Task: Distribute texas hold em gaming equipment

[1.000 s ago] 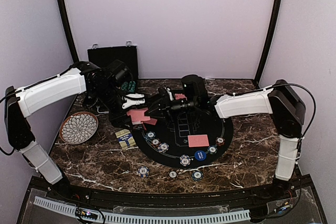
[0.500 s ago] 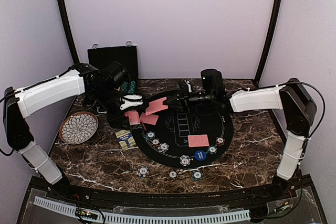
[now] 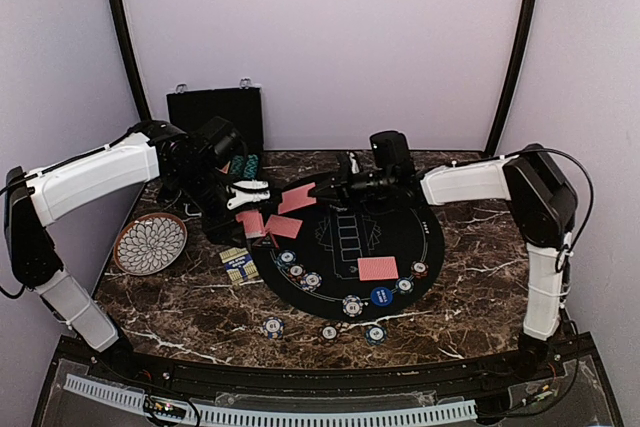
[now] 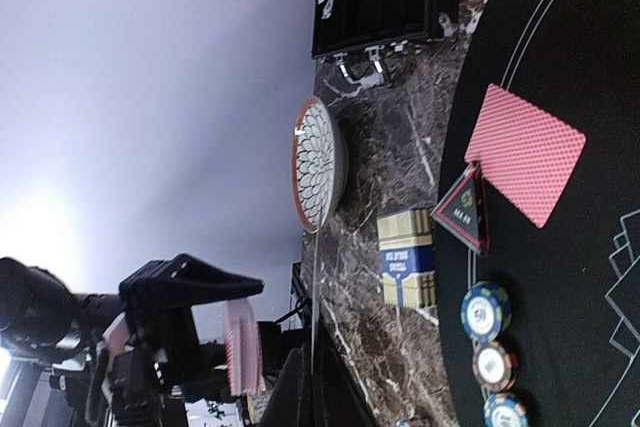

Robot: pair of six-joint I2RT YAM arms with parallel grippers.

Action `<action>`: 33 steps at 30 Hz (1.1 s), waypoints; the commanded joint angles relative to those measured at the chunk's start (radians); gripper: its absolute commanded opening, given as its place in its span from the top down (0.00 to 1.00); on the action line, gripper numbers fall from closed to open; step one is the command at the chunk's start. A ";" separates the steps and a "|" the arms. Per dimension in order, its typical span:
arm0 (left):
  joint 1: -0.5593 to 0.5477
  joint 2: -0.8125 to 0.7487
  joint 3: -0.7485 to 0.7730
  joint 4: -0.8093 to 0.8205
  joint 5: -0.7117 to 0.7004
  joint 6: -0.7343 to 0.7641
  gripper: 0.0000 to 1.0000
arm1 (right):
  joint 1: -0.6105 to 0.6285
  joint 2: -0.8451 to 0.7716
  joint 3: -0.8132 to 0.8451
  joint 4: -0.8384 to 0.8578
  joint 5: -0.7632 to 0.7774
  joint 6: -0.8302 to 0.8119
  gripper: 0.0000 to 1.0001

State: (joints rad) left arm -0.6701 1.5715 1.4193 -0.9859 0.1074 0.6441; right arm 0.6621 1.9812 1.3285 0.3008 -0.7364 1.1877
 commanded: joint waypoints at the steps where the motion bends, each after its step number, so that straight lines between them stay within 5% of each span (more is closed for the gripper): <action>1: 0.006 -0.043 0.000 -0.021 0.026 0.002 0.94 | -0.006 0.118 0.114 -0.032 0.063 -0.047 1.00; 13: 0.005 -0.048 -0.011 -0.025 0.034 0.001 0.95 | 0.020 0.436 0.415 -0.030 0.167 -0.019 1.00; 27: 0.005 -0.054 -0.022 -0.025 0.037 0.005 0.95 | 0.073 0.585 0.592 -0.138 0.232 -0.044 1.00; 33: 0.006 -0.054 -0.017 -0.028 0.039 0.004 0.95 | 0.074 0.510 0.529 -0.181 0.278 -0.101 0.83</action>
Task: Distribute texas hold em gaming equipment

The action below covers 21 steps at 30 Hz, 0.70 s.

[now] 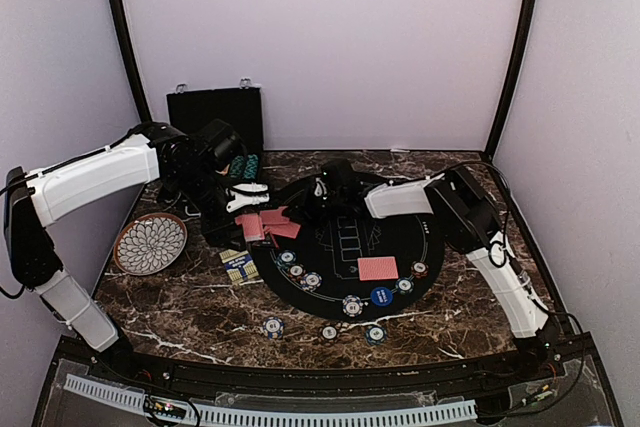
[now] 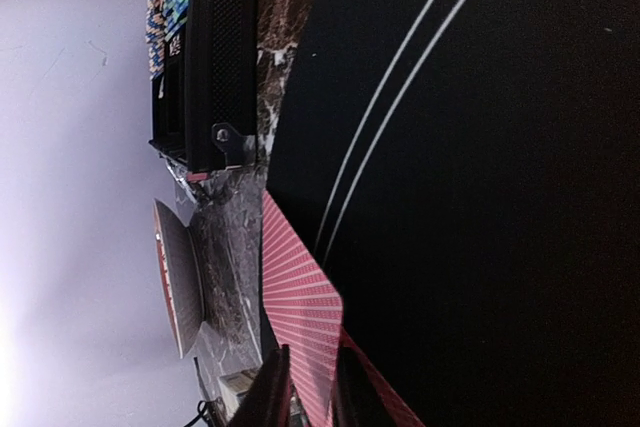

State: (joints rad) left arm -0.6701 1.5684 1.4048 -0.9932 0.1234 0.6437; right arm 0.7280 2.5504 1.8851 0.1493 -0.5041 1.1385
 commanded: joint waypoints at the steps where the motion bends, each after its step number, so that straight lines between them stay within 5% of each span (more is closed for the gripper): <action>1: 0.006 -0.050 -0.003 -0.020 0.021 0.005 0.95 | 0.008 -0.073 -0.037 -0.038 0.053 -0.064 0.81; 10: 0.006 -0.049 0.006 -0.020 0.026 0.002 0.95 | 0.004 -0.220 -0.141 -0.058 0.086 -0.122 0.74; 21: 0.004 -0.028 0.038 -0.002 0.030 -0.004 0.95 | 0.031 -0.509 -0.425 0.064 0.007 -0.112 0.31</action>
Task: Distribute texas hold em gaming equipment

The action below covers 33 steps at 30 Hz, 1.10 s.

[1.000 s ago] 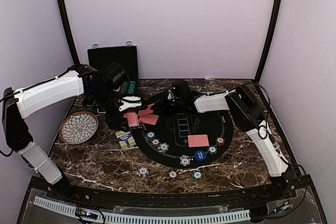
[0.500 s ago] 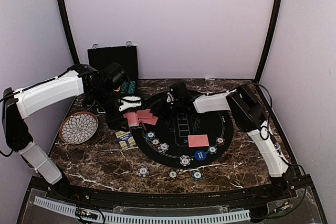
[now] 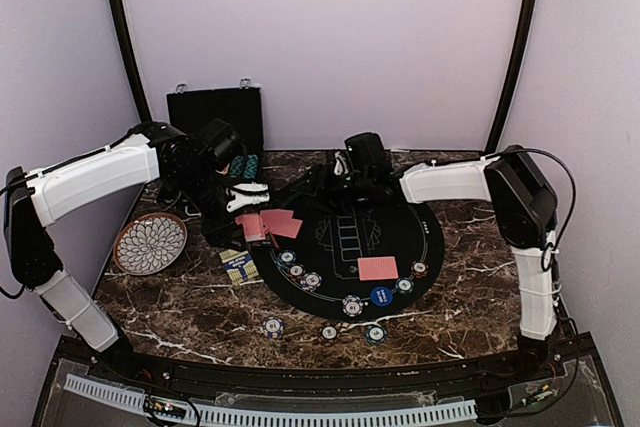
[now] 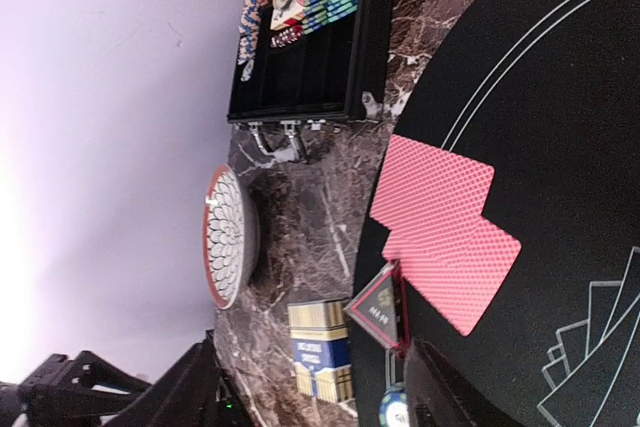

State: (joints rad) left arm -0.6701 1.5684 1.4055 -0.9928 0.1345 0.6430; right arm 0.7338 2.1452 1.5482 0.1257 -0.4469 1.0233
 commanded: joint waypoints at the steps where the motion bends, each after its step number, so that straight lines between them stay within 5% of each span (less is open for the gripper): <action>1: 0.004 -0.020 0.047 -0.003 0.023 -0.005 0.95 | 0.033 -0.127 -0.118 0.100 -0.070 0.006 0.28; 10: 0.003 0.014 0.099 0.001 0.025 -0.020 0.95 | 0.088 -0.247 -0.306 0.293 -0.197 0.098 0.21; 33: -0.009 0.027 0.139 -0.020 0.029 -0.034 0.95 | 0.182 -0.160 -0.184 0.365 -0.213 0.159 0.18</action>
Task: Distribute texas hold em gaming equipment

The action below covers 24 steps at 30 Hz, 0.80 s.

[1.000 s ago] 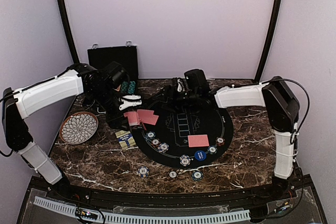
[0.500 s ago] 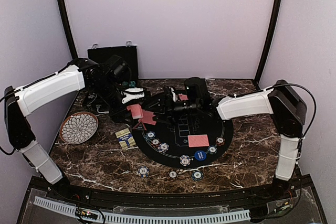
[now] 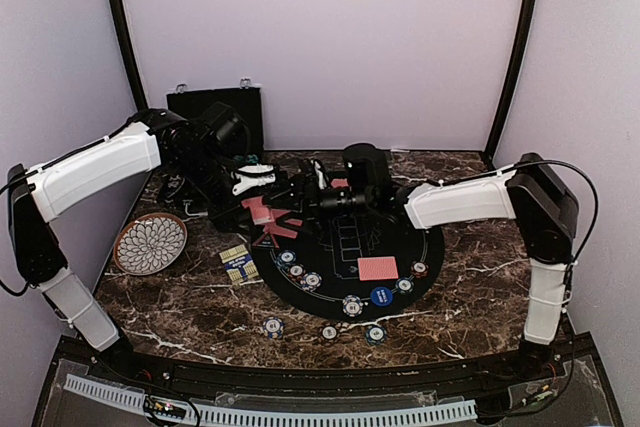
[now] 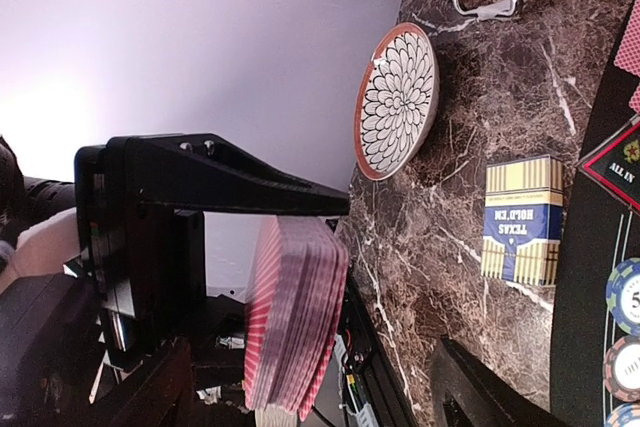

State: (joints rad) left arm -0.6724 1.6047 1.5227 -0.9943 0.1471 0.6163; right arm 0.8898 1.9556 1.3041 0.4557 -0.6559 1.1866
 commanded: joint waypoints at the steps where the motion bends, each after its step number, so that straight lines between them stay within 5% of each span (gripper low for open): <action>1: -0.007 -0.010 0.022 -0.019 0.018 -0.007 0.95 | 0.029 0.036 0.069 0.030 -0.005 -0.005 0.18; 24: -0.013 -0.008 0.032 -0.036 0.036 -0.014 0.95 | 0.052 0.238 0.292 -0.056 -0.005 0.021 0.19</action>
State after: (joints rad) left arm -0.6792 1.6047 1.5230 -1.0016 0.1646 0.6121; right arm 0.9398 2.1647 1.5566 0.4198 -0.6621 1.2140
